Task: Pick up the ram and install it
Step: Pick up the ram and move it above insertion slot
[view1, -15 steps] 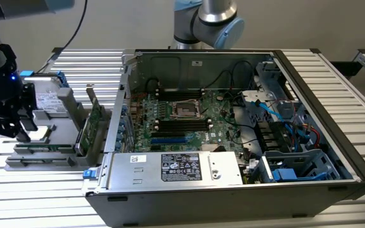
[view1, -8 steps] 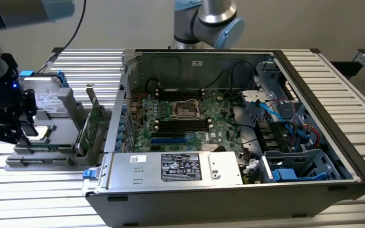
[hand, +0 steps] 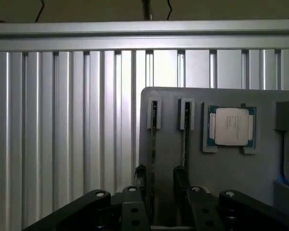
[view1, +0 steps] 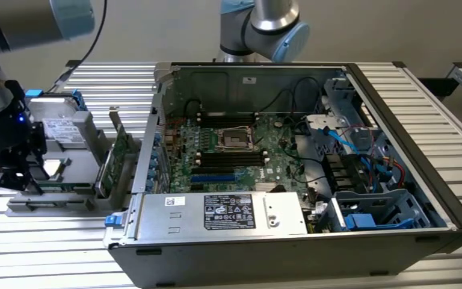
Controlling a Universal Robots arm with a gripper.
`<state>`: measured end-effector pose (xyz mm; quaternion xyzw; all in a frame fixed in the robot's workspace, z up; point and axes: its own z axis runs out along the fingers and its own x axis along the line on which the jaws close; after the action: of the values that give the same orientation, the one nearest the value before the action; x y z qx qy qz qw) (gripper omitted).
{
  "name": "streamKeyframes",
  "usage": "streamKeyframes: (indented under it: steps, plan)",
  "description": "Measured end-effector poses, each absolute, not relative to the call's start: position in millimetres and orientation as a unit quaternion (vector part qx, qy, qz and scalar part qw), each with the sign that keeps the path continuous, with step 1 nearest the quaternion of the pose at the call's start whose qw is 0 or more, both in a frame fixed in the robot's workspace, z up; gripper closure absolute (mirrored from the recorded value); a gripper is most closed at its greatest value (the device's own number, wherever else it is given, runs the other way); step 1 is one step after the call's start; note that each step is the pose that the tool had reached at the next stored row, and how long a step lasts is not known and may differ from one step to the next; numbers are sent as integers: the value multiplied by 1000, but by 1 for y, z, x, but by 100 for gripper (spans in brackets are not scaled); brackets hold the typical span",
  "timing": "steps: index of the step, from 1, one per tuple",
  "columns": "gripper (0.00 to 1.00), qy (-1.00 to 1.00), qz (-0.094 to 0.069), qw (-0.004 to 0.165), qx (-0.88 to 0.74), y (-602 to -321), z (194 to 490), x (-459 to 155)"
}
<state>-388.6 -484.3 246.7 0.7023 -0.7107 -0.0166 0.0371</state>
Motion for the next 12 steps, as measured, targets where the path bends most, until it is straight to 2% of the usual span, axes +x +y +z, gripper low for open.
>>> streamKeyframes:
  steps: [12]
  plan:
    - [64,-686,-16,37,727,-488,225,-389]
